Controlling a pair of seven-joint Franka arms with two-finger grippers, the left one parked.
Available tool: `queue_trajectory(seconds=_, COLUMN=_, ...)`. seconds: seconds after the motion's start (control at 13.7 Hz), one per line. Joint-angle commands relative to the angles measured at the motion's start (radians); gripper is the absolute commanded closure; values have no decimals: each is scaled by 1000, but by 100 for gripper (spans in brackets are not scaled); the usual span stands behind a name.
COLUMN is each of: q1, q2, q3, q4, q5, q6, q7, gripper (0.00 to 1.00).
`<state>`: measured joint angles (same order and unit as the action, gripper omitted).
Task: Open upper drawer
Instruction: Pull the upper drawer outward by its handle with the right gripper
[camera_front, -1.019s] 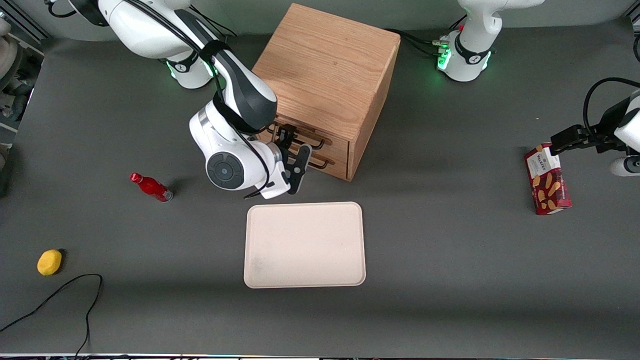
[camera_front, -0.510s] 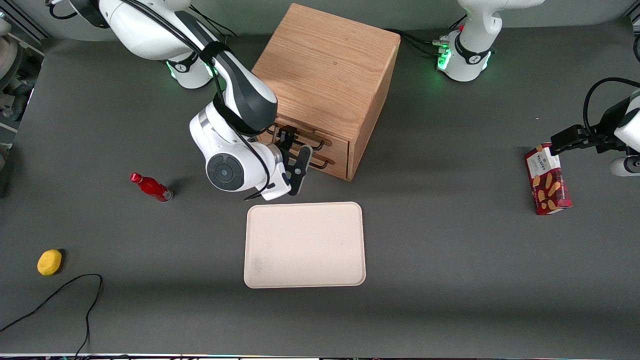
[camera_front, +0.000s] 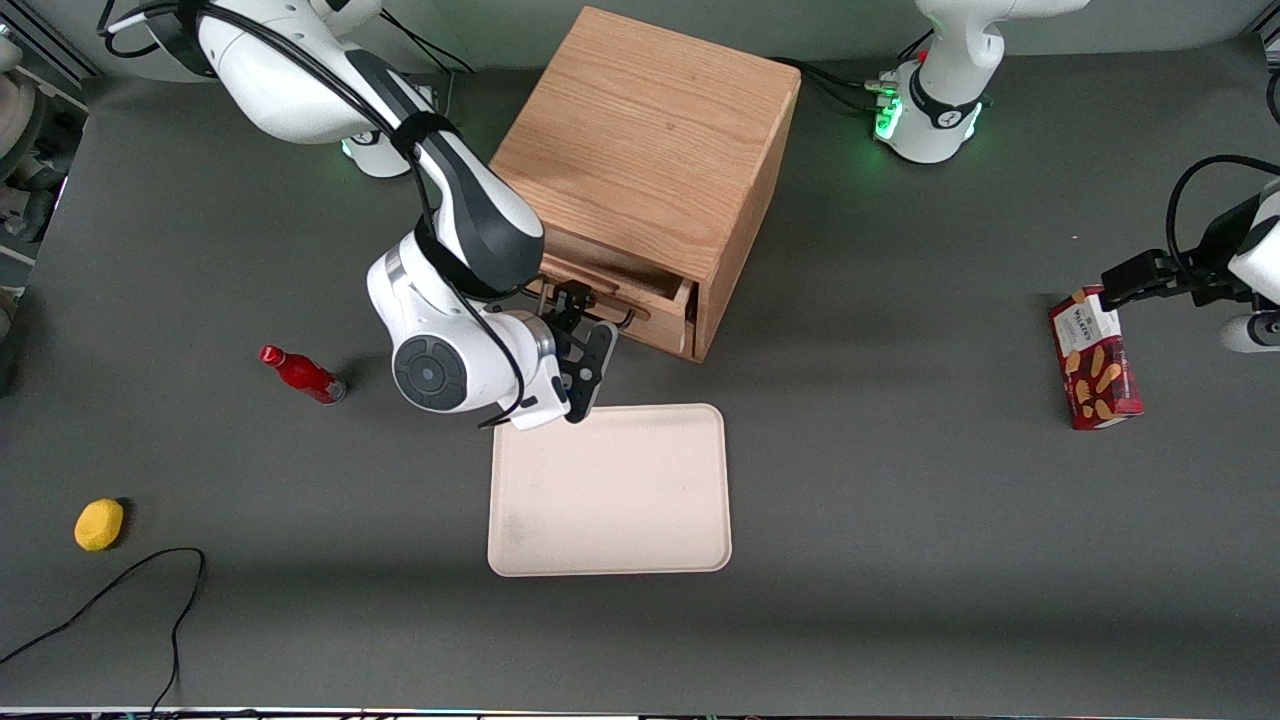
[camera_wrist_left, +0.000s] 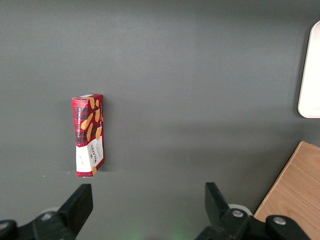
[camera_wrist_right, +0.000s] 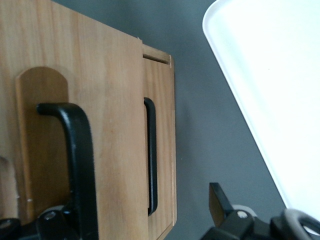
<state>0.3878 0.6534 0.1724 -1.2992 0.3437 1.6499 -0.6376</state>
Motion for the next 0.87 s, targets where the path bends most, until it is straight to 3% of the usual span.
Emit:
queue_trajectory(seconds=0.0, q1=-21, q2=29, q3=1, q4=48, q5=-11, q6=-7, q7=-34, gripper=0)
queue_trajectory(seconds=0.8, q1=-81, q2=48, q3=1, q4=84, q5=-26, q6=-10, q7=-73, gripper=0)
